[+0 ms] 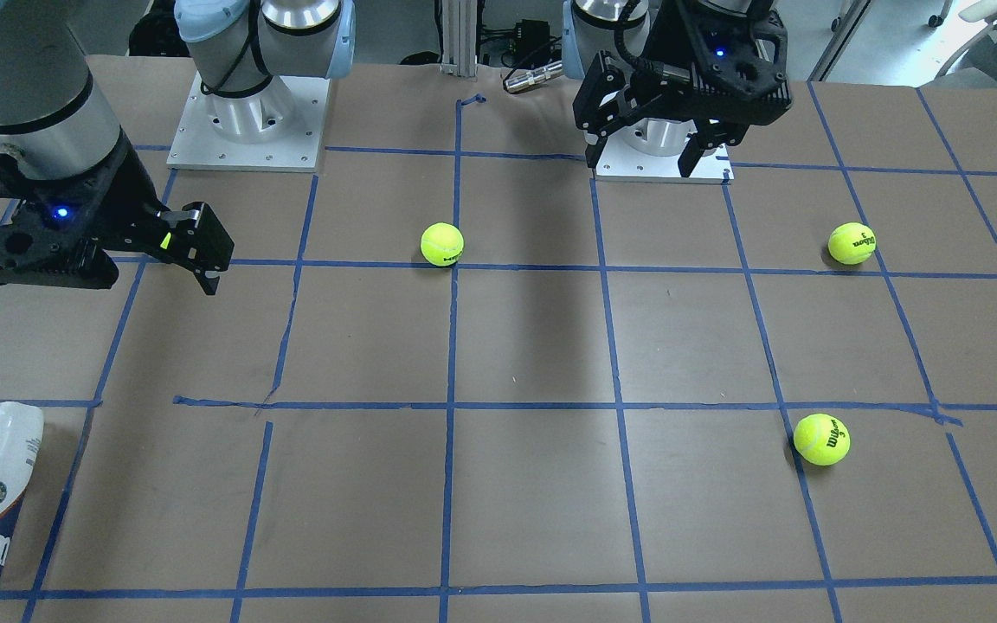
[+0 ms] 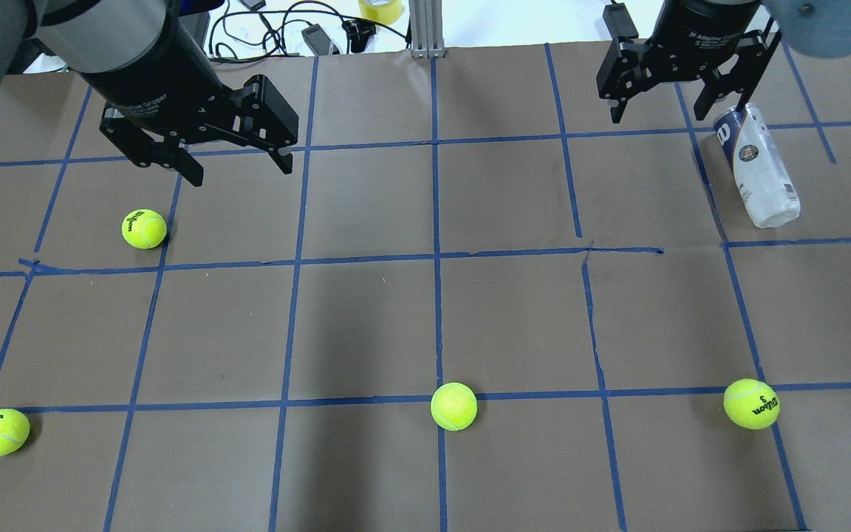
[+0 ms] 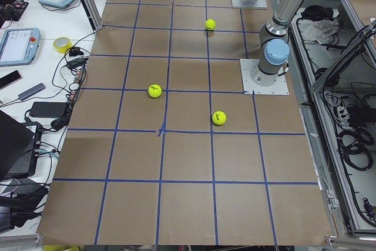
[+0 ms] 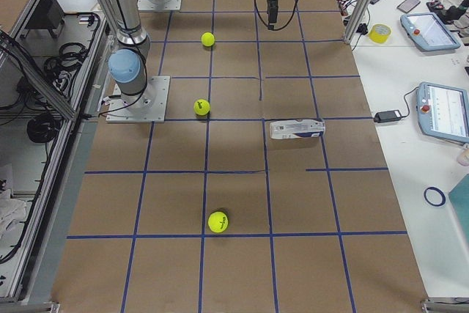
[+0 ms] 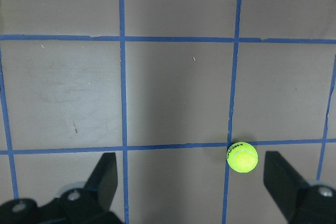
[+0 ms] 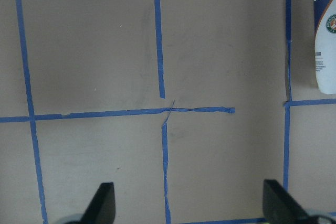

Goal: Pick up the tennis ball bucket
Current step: 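Move the right gripper down toward the white Wilson tennis ball can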

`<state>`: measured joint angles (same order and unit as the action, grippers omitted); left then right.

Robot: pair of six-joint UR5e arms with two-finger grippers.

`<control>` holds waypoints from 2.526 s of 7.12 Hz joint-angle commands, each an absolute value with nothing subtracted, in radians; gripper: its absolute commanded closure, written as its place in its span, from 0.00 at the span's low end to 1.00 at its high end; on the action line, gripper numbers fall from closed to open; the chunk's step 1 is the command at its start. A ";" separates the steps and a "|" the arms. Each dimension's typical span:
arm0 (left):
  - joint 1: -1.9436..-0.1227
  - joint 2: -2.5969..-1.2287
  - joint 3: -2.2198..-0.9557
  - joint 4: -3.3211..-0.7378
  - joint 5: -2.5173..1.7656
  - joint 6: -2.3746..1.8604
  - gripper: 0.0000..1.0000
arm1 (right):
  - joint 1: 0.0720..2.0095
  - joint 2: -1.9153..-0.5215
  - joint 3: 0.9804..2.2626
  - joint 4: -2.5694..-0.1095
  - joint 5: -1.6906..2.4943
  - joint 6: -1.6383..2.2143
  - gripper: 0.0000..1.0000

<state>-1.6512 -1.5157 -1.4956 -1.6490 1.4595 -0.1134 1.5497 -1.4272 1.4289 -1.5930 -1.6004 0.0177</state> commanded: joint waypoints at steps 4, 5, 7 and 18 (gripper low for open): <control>-1.615 -1.513 -1.496 -1.647 1.462 -0.110 0.00 | 1.543 -1.439 1.442 -1.542 -1.609 0.029 0.00; -1.612 -1.513 -1.496 -1.647 1.459 -0.101 0.00 | 1.536 -1.424 1.440 -1.564 -1.611 0.012 0.00; -1.614 -1.513 -1.499 -1.647 1.459 -0.100 0.00 | 1.464 -1.363 1.421 -1.639 -1.615 -0.007 0.00; -1.612 -1.506 -1.499 -1.652 1.566 0.014 0.00 | 1.218 -0.769 1.068 -1.890 -1.683 -0.502 0.00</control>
